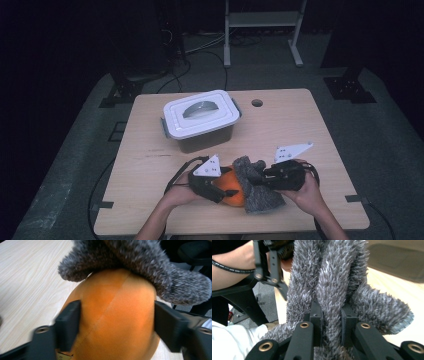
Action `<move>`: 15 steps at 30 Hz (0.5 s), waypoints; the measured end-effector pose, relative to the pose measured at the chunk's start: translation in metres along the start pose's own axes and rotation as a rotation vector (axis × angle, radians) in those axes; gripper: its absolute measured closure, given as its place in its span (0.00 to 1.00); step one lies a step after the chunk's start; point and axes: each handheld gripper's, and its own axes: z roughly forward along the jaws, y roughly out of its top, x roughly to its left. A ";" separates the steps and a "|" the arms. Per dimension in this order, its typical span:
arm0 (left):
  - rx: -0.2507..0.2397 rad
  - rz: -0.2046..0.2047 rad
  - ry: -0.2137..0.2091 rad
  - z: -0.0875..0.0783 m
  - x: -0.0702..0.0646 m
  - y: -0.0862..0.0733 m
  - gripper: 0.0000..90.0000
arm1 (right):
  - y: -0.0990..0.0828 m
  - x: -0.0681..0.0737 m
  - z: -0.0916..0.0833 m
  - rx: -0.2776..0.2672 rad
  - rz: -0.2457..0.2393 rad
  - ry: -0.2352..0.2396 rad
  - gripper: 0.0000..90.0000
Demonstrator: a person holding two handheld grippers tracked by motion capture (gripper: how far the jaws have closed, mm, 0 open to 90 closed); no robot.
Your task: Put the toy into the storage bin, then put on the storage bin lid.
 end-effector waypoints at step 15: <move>-0.051 -0.062 -0.005 -0.003 0.009 -0.006 0.48 | -0.003 -0.004 -0.004 -0.006 0.005 -0.012 0.84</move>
